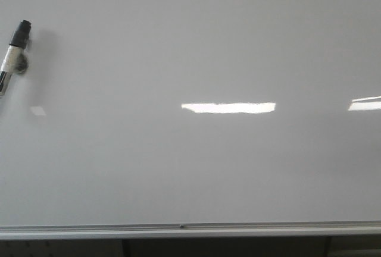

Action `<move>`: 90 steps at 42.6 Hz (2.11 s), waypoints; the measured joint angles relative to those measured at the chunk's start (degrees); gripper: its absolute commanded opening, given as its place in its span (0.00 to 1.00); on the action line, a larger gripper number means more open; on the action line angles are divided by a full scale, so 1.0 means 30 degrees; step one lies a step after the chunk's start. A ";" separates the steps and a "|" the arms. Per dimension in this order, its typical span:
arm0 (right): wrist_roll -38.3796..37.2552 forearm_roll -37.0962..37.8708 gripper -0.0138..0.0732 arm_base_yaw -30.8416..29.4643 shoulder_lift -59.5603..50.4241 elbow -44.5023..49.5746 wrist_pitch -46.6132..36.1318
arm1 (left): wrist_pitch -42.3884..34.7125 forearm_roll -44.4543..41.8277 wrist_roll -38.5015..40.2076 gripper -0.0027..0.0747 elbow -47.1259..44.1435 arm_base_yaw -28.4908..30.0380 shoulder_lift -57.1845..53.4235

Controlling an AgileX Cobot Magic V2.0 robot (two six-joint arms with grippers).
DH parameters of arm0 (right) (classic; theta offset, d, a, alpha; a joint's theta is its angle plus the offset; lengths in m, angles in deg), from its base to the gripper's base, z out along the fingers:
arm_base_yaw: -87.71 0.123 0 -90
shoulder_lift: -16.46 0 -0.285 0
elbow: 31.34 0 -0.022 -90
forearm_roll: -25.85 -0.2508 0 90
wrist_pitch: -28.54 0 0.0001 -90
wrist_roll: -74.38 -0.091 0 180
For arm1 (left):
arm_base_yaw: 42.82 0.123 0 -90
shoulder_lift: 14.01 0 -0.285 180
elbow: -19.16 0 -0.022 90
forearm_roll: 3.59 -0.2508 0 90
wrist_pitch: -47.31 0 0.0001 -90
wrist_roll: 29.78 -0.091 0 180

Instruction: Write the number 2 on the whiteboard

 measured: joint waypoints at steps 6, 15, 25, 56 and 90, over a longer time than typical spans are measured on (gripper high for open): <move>0.0000 0.0000 0.08 0.0000 0.0000 0.0000 0.0000 | 0.0000 0.0000 0.0000 0.01 0.0000 0.0000 0.0000; 0.0000 0.0000 0.08 0.0000 0.0000 0.0000 0.0000 | 0.0000 0.0000 0.0000 0.01 0.0000 0.0000 0.0000; 0.0000 0.0000 0.08 0.0000 0.0000 0.0000 -0.0104 | 0.0000 0.0000 0.0000 0.01 0.0000 0.0000 0.0000; 0.0000 0.0000 0.08 0.0000 0.0054 -0.3813 0.3045 | -0.0069 0.0000 0.0000 0.01 0.3109 0.0000 0.0000; 0.0000 0.0000 0.08 0.0000 0.8259 -1.0735 1.0193 | 1.0246 0.0000 0.0000 0.01 1.0982 0.0000 0.7083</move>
